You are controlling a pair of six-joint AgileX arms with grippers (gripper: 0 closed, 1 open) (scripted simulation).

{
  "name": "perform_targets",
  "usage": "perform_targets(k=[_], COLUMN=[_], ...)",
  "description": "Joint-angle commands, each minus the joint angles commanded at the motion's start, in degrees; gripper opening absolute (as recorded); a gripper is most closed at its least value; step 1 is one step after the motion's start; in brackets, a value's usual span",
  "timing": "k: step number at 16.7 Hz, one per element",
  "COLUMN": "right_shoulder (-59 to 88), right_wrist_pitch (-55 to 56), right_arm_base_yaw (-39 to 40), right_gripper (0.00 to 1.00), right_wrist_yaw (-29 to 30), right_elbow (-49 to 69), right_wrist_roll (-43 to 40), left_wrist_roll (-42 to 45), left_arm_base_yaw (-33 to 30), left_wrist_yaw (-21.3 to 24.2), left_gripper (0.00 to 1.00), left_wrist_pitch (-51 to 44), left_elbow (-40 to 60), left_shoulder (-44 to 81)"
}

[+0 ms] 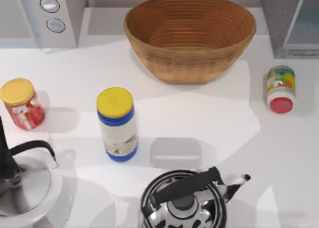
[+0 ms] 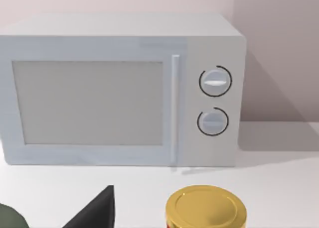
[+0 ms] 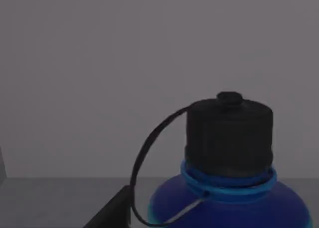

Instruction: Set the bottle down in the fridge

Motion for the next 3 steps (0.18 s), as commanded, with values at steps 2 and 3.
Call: perform_targets(k=[2, 3], right_shoulder=[0.00, 0.00], right_wrist_pitch=[0.00, 0.00], right_arm_base_yaw=[0.00, 0.00], right_gripper=[1.00, 1.00], right_wrist_yaw=[0.00, 0.00], right_elbow=[0.00, 0.00], right_wrist_roll=[0.00, 0.00], left_wrist_roll=[0.00, 0.00], left_arm_base_yaw=[0.00, 0.00], left_wrist_yaw=[0.00, 0.00], left_gripper=[1.00, 1.00], left_wrist_pitch=[0.00, 0.00], left_elbow=[0.00, 0.00], left_shoulder=[0.00, 0.00])
